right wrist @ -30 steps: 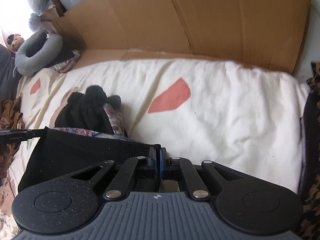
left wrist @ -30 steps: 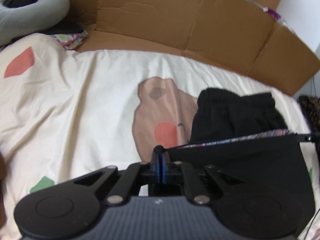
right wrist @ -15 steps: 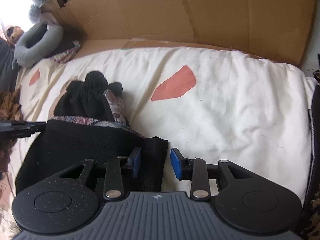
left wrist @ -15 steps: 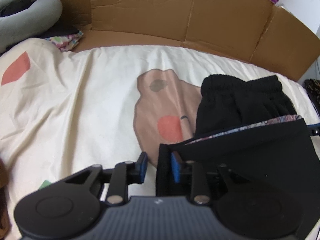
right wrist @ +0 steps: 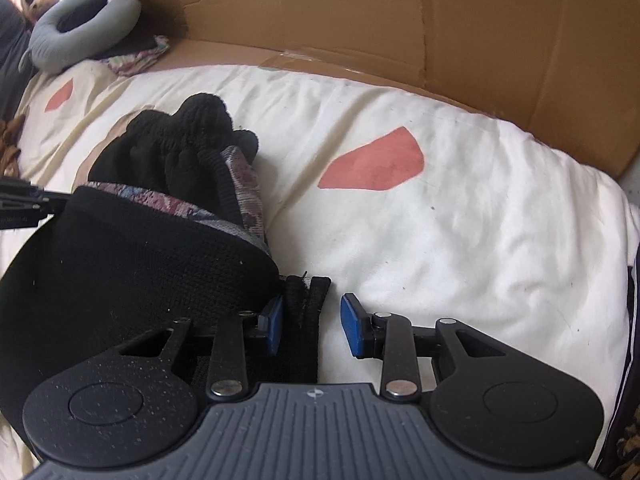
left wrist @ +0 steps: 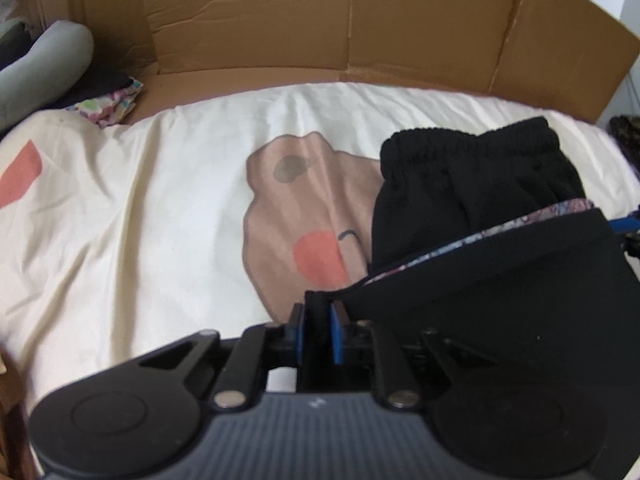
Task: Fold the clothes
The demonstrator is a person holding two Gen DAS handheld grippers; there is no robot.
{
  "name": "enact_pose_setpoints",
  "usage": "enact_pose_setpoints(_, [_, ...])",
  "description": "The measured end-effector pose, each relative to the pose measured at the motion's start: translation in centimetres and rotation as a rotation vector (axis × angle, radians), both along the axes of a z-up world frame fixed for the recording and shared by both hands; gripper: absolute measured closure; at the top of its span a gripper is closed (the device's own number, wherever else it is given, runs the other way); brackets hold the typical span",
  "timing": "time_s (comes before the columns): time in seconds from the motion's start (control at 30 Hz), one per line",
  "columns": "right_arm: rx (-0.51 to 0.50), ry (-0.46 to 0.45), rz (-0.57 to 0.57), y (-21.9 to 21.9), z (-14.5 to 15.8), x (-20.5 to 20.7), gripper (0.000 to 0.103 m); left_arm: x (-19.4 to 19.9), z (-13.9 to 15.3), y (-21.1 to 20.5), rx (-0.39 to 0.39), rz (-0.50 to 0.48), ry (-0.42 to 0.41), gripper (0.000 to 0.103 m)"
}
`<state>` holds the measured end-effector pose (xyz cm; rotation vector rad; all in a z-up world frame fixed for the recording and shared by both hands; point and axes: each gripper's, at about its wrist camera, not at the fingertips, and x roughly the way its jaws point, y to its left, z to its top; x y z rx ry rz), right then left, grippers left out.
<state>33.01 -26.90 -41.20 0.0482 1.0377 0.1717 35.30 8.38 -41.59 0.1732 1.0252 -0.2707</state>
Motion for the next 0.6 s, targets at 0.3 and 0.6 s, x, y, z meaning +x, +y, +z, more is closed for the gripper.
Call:
enact_pose_setpoints(0.3, [0.040, 0.008, 0.002, -0.2, 0.7, 0.0, 0.095, -1.0, -0.2, -0.7, 0.034, 0.015, -0.032, 0.098])
enact_pose_setpoints(0.6, [0.042, -0.082, -0.066, -2.0, 3.5, -2.1, 0.095, -2.5, 2.3, 0.5, 0.011, 0.074, -0.110, 0.099])
